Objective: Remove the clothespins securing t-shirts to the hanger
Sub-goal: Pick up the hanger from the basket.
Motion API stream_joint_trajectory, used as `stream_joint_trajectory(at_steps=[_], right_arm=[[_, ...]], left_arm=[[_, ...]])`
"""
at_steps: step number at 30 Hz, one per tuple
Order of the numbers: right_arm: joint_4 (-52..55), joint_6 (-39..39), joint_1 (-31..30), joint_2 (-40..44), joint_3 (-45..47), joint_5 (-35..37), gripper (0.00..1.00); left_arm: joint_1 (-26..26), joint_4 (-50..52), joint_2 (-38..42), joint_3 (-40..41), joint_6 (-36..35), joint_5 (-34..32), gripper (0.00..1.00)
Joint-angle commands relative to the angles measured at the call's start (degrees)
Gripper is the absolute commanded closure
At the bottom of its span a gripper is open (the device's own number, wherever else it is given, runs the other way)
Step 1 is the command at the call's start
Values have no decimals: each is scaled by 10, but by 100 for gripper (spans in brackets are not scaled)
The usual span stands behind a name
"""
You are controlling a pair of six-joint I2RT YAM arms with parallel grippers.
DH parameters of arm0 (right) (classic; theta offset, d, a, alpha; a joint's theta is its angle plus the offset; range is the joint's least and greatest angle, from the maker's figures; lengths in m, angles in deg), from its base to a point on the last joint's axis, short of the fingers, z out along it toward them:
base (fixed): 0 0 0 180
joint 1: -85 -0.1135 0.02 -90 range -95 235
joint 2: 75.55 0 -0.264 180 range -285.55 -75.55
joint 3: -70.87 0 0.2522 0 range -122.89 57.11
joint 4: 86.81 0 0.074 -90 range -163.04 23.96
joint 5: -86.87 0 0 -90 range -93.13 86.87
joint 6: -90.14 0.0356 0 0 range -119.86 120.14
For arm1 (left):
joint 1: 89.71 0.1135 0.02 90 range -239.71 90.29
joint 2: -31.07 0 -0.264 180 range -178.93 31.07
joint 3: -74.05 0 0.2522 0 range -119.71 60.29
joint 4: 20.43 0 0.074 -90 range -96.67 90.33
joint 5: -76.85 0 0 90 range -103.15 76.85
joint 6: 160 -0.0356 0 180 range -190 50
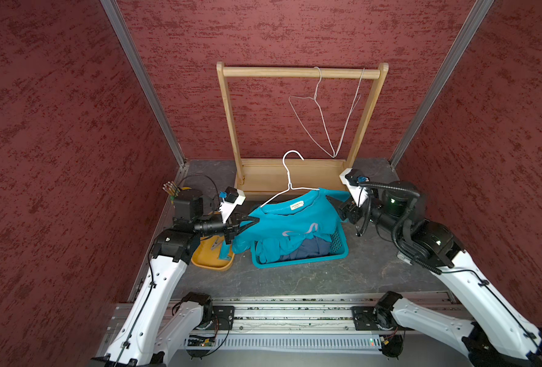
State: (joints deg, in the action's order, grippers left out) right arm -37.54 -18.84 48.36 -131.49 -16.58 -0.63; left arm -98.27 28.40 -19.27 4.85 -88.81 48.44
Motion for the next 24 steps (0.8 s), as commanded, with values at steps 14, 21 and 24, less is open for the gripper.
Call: stream_joint_trajectory(at_steps=[14,21,24], right_arm=[[9,-98,-2,-66,0,25,49],[-61,-75,-7,-47,10,-81,78],[-101,-68,-8,-36,25,-114,80]], left_arm=[[-13,14,-8,-22,-29,85,100],[-37,-13,-34,-20,-14,84,100],[-49,-27,-43,-19,-8,81,100]])
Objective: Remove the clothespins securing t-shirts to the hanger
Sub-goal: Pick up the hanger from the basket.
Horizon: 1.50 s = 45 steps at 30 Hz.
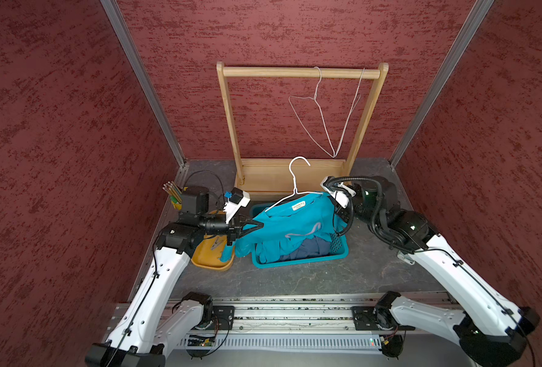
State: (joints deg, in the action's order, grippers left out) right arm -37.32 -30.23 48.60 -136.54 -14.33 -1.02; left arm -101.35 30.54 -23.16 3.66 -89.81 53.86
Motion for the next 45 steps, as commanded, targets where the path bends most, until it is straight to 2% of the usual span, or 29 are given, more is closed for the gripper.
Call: stream_joint_trajectory(at_steps=[1,9,14,19,26,29,30,31,34,36,40,45], right_arm=[[-113,49,-10,15,7,-120,80],[-164,77,-16,6,25,-200,80],[-186,79,-19,16,39,-209,71],[-190,78,-19,18,48,-211,70],[-189,85,-20,25,49,-222,79],[-201,91,-20,35,58,-223,91],[-203,92,-20,37,61,-216,97],[-205,90,-20,40,64,-205,100],[-218,89,-20,56,75,-167,100],[-233,86,-20,74,84,-149,100],[-263,80,-20,109,100,-110,100],[-280,79,-20,132,107,-47,100]], left_arm=[[-22,-53,-7,-7,5,25,100],[-50,-109,-34,-2,32,23,100],[-69,-119,-53,-15,37,19,100],[-100,-161,-70,-17,56,13,100],[-124,-170,-93,-26,57,2,100],[-128,-178,-91,-24,60,-20,100],[-129,-177,-87,-22,60,-32,97],[-129,-179,-82,-20,61,-47,86],[-128,-183,-60,-7,59,-95,57],[-127,-191,-38,9,58,-135,46],[-119,-223,9,49,62,-206,37],[-107,-239,36,73,78,-238,38]])
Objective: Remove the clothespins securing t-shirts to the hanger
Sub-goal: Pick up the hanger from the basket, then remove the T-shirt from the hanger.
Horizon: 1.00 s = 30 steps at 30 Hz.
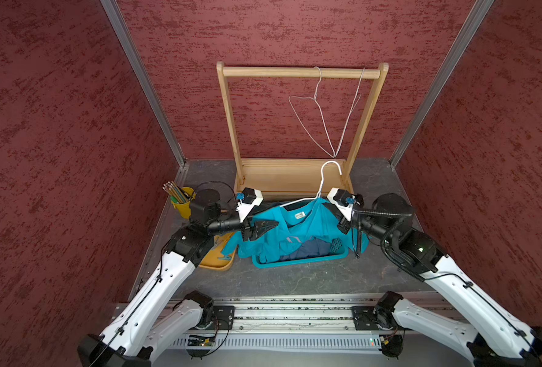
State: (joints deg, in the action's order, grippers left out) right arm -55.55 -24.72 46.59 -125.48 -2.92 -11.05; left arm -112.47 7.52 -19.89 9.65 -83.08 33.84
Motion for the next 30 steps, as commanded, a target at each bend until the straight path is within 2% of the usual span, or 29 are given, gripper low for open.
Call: stream_joint_trajectory(at_steps=[1,8,16,30], right_arm=[[-102,25,0,26,-6,67,100],[-131,24,0,62,3,125,100],[-141,29,0,79,0,129,100],[-161,38,0,6,-75,116,100]], left_arm=[[6,-8,7,14,11,-37,39],[11,3,11,19,14,-39,43],[11,-1,23,21,19,-58,39],[11,-3,57,26,21,-94,37]])
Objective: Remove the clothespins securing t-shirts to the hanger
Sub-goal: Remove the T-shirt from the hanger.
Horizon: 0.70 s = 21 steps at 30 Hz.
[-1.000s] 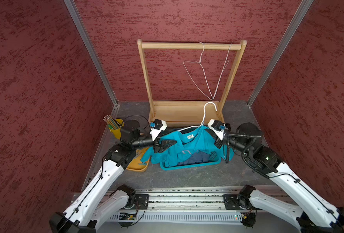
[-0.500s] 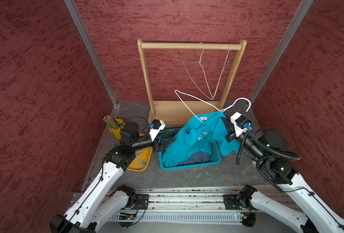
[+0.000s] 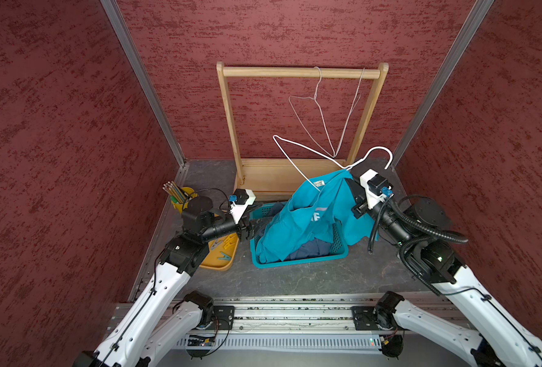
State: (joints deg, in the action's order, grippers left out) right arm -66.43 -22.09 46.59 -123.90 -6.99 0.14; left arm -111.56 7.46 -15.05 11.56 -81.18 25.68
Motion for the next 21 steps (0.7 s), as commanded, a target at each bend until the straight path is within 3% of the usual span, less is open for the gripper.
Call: stream_joint_trajectory(at_steps=[1,12,21], right_arm=[[-58,14,1,-20,-42,5,100],[-96,15,0,-139,-101,7,100],[-162,88,0,-138,45,-15,100]], left_arm=[[2,-2,11,9,0,-15,37],[3,13,40,14,-1,-48,37],[4,57,61,-11,-15,-75,37]])
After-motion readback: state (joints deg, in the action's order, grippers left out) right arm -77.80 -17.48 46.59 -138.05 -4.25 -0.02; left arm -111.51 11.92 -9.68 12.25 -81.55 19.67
